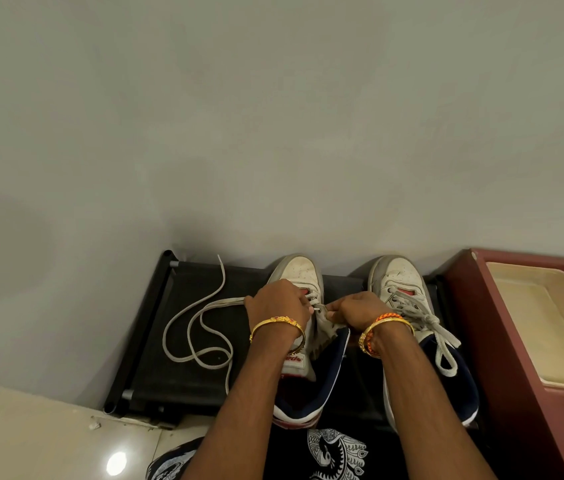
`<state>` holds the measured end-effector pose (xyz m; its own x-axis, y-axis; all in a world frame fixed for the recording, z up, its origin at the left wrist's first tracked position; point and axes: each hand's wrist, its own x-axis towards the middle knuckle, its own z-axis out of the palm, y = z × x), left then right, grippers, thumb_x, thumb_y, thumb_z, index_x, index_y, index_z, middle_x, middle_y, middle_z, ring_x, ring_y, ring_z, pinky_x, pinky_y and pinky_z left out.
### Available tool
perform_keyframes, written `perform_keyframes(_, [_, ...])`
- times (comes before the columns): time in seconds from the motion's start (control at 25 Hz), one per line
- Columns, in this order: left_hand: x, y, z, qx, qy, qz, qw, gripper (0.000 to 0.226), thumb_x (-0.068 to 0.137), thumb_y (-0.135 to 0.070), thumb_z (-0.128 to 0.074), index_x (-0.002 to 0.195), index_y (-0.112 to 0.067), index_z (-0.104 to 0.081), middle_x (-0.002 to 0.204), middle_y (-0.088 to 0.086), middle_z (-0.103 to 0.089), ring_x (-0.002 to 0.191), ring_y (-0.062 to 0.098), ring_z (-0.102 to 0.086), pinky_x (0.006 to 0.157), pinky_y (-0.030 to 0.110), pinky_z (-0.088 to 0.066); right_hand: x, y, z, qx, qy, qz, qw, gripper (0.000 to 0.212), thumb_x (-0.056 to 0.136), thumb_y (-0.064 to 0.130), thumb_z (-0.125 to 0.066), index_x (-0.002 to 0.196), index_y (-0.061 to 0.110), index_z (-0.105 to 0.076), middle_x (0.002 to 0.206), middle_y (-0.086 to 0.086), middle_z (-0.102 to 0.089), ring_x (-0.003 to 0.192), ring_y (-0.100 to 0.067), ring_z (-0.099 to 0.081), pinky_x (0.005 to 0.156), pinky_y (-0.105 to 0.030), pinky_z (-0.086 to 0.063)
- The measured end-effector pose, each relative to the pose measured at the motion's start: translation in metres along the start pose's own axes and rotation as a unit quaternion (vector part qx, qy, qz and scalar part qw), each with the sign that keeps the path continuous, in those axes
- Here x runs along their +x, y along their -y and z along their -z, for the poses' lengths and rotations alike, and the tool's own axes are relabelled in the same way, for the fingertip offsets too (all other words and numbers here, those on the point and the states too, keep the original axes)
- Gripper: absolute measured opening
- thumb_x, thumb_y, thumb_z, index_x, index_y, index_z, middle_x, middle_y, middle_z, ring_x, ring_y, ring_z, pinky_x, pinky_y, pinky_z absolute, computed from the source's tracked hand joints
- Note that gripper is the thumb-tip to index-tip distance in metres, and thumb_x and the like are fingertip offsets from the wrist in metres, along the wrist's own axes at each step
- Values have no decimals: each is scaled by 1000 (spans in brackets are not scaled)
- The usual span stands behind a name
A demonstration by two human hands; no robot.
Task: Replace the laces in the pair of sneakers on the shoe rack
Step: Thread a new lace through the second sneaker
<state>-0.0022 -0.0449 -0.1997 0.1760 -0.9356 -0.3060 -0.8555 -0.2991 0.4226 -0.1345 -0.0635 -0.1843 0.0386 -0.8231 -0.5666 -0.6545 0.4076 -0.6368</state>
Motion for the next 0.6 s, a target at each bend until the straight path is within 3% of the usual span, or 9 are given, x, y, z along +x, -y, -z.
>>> perform_keyframes(0.12, [1, 0, 0, 1, -3, 0, 1000, 29, 88, -42, -60, 109, -25, -70, 113, -1, -66, 108, 22, -56, 101, 46, -40, -1, 1, 0, 8, -5, -5, 1000, 25, 91, 0, -53, 111, -2, -66, 118, -13, -64, 112, -25, -57, 90, -26, -43])
perform_keyframes(0.4, [1, 1, 1, -9, -8, 10, 1000, 32, 86, -42, -62, 108, -20, -69, 108, 3, -67, 102, 23, -59, 87, 37, -49, 1, 0, 0, -10, 12, 5, 1000, 25, 91, 1, -53, 112, -1, -66, 118, -13, -64, 113, -25, -56, 95, -29, -43])
perform_keyframes(0.48, [2, 1, -1, -10, -7, 6, 1000, 32, 85, -42, -63, 108, -21, -69, 108, 2, -67, 102, 23, -59, 86, 36, -50, 0, 0, 0, 15, 9, -5, 1000, 24, 90, -1, -53, 110, -2, -67, 116, -13, -65, 111, -26, -57, 90, -28, -43])
perform_keyframes(0.6, [1, -2, -4, -1, -18, -1, 1000, 32, 85, -42, -63, 109, -22, -69, 109, 0, -67, 102, 21, -60, 87, 35, -50, -1, 1, 0, 80, 18, -33, 996, 18, 88, -1, -55, 99, -1, -70, 98, -12, -67, 85, -23, -59, 73, -29, -49])
